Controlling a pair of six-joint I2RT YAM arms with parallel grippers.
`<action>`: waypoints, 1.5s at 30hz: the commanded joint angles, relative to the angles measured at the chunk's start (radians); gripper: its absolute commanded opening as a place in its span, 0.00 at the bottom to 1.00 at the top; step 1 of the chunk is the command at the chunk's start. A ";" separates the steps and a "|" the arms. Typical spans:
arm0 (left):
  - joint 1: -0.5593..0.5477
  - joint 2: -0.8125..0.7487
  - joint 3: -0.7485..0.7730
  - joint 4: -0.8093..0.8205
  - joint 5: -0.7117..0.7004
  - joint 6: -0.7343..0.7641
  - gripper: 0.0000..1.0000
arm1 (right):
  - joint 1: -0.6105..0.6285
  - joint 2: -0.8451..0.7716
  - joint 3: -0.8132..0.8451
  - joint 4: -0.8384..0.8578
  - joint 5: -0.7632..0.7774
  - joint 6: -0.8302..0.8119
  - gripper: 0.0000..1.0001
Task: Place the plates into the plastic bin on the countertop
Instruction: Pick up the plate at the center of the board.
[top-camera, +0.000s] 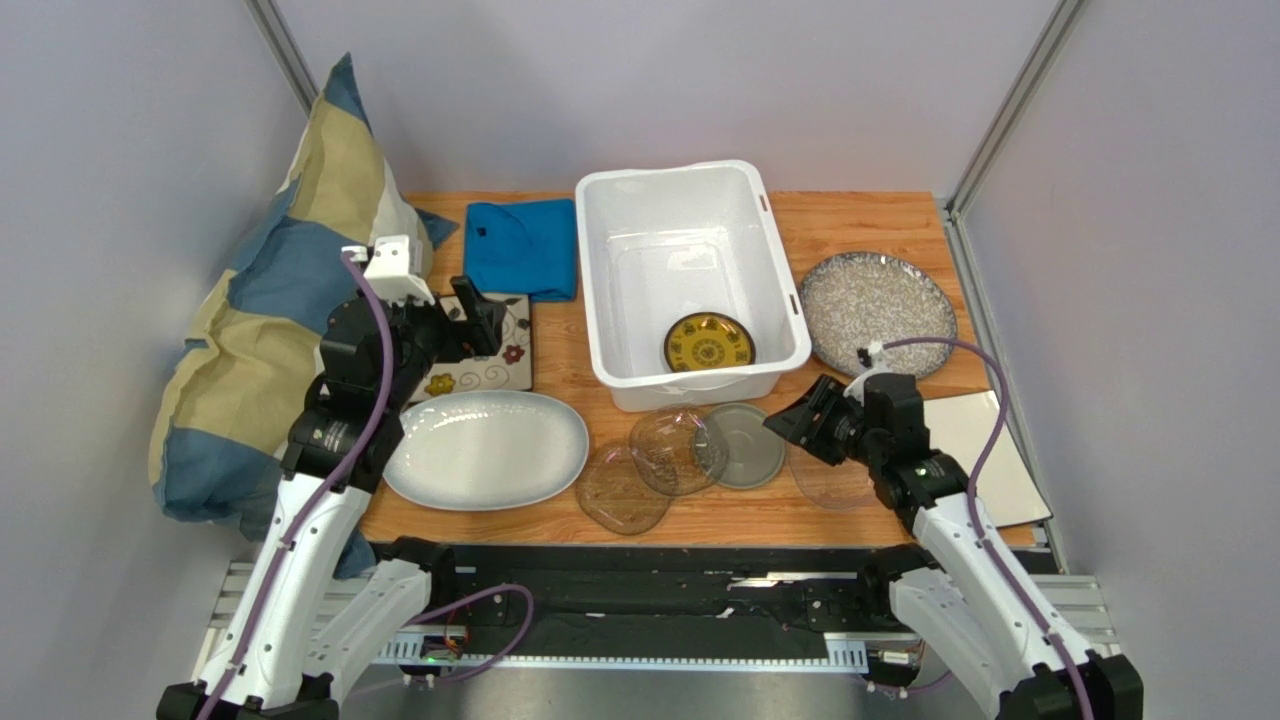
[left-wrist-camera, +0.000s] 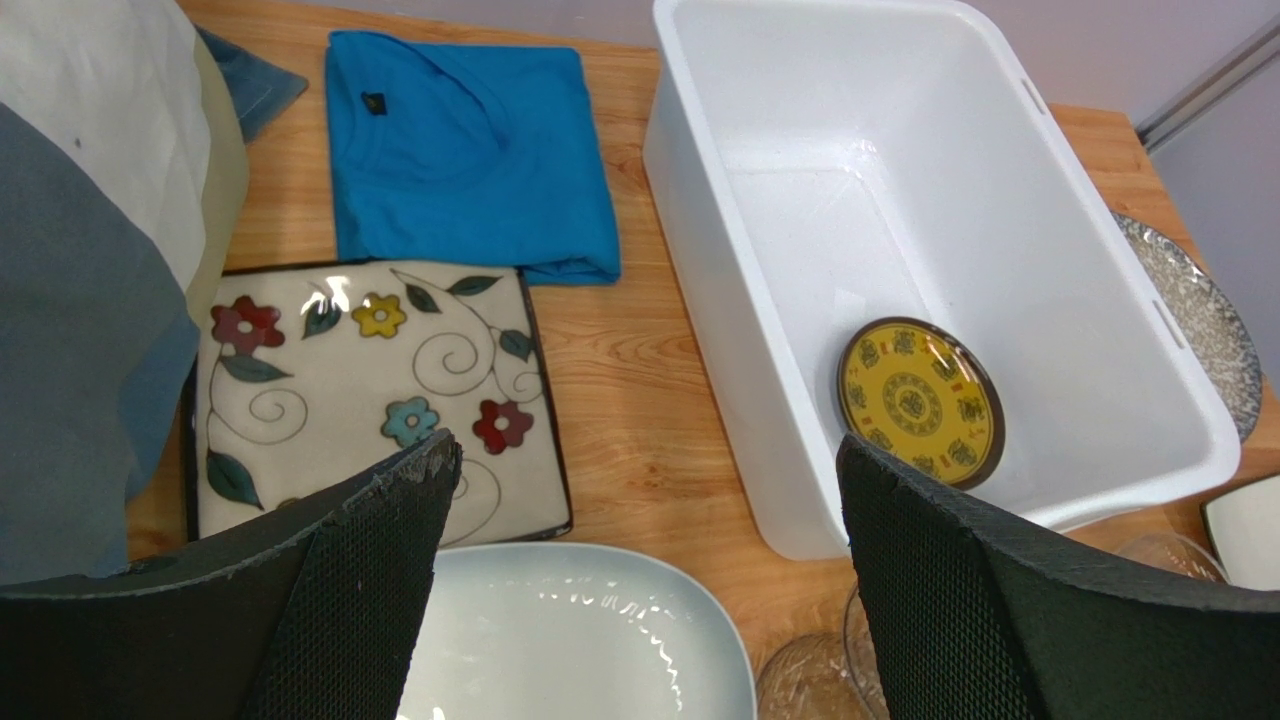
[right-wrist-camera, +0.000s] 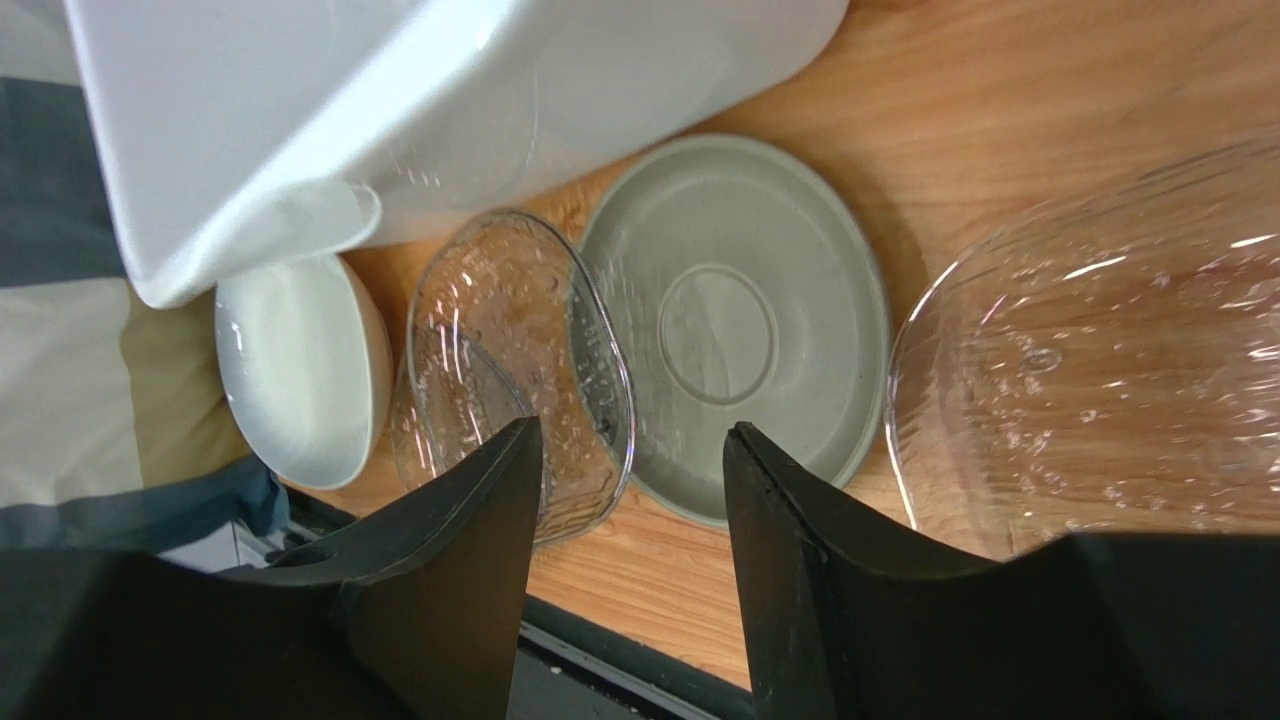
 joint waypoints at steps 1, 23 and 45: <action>-0.002 0.004 0.007 0.017 -0.002 -0.003 0.99 | 0.092 0.052 -0.028 0.125 0.055 0.029 0.52; -0.002 -0.001 0.008 0.015 -0.001 -0.007 0.99 | 0.305 0.440 -0.057 0.424 0.120 0.093 0.51; -0.002 -0.004 0.007 0.018 0.004 -0.008 0.99 | 0.351 0.355 -0.037 0.243 0.180 0.088 0.00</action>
